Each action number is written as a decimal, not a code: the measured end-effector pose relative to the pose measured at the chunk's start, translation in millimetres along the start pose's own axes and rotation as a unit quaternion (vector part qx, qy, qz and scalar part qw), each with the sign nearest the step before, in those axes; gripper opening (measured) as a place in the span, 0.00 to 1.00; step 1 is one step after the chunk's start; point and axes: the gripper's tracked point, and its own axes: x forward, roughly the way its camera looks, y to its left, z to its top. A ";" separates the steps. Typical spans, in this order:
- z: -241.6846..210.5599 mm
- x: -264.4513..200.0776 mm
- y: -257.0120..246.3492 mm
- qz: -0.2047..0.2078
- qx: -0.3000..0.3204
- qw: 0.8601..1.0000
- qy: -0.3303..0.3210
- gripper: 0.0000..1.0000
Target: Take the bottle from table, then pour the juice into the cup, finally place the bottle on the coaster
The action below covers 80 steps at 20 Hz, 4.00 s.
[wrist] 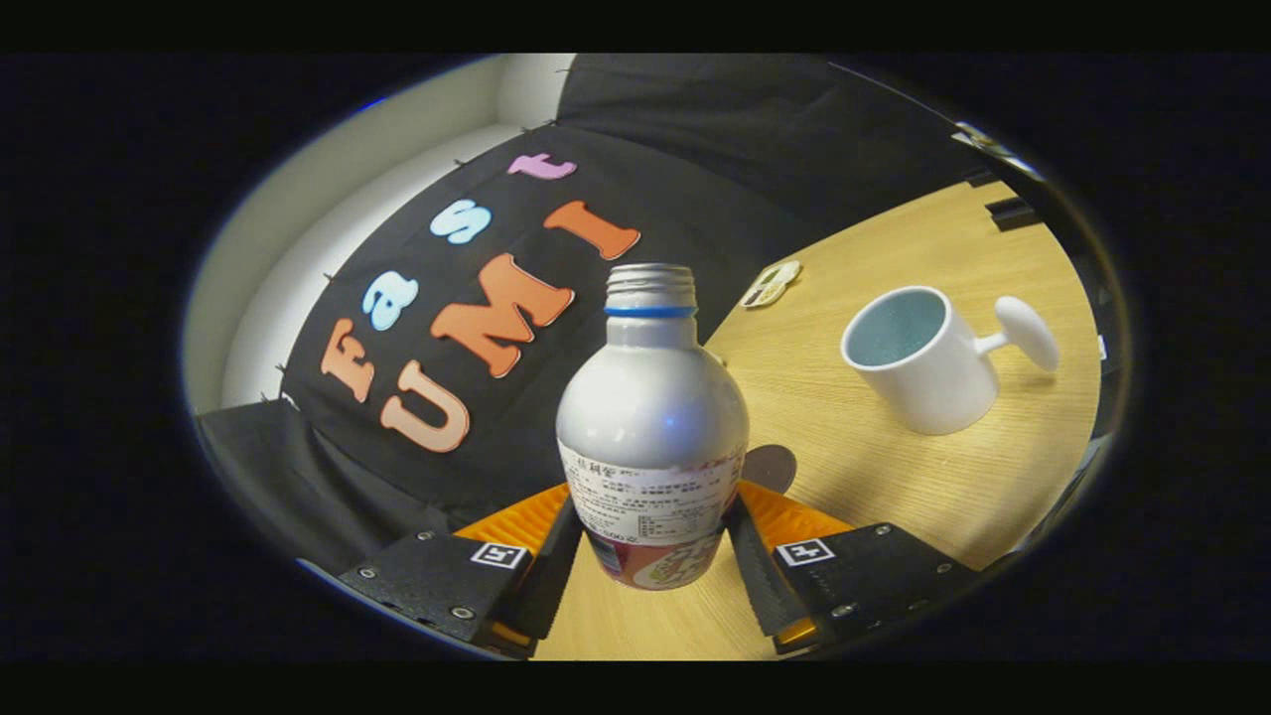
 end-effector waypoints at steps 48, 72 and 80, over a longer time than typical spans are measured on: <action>20.5 29.8 -9.3 -0.053 0.420 0.905 0.036 0.76; 36.1 35.7 -9.2 -0.055 0.468 0.881 0.032 0.76; 37.4 36.6 -9.5 -0.056 0.474 0.879 0.026 0.76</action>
